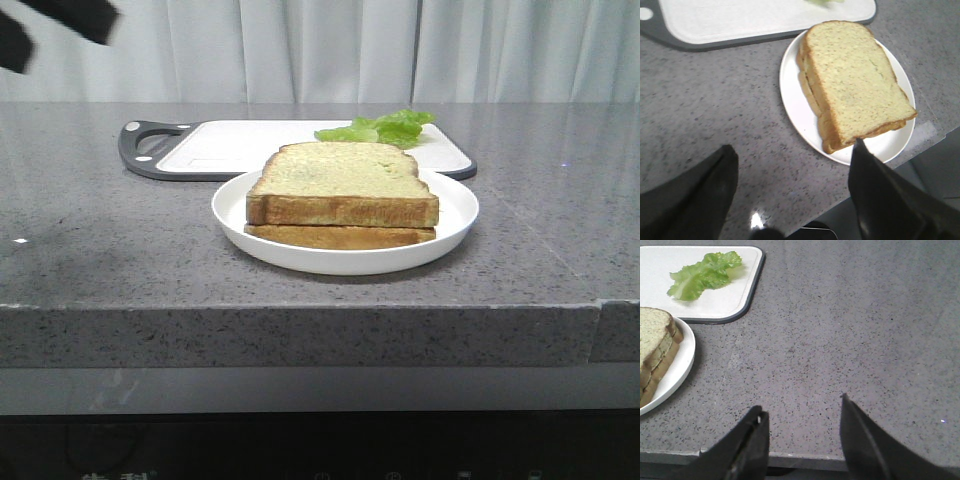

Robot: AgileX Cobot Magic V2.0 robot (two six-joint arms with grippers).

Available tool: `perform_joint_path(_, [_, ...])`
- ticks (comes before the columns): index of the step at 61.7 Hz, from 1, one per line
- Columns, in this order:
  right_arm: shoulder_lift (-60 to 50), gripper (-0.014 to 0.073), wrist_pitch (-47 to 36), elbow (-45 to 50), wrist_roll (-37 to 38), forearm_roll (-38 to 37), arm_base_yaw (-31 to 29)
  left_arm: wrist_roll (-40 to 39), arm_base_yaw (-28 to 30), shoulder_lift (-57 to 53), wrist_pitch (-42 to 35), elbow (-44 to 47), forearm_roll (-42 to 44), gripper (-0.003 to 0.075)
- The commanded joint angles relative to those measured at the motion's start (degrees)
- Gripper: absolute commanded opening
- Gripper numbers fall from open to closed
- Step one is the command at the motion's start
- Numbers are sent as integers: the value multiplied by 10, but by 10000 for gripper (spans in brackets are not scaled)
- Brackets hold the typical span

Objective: Left arm grabs bread, right arm adds lettuce
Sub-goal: 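Lower the left gripper and grasp the top bread slice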

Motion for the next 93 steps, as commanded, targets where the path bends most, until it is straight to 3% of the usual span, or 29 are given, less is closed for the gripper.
perform_joint_path(1, [9,364,-40,-14,-5,-1,-3,-4,-35,25,-40,-38,-24,470])
perform_joint_path(17, [9,364,-39,-14,-5,-1,-3,-31,-75,144,-25,-111,-37,376])
perform_joint_path(39, [9,364,-39,-14,-5,-1,-3,-31,-83,247,7,-179,-79,368])
perform_joint_path(72, [9,364,-38,-14,-5,-1,-3,-31,-83,288,3,-180,-106,358])
perform_joint_path(93, [9,364,-34,-14,-5,-1,-3,-31,-83,288,4,-180,-107,29])
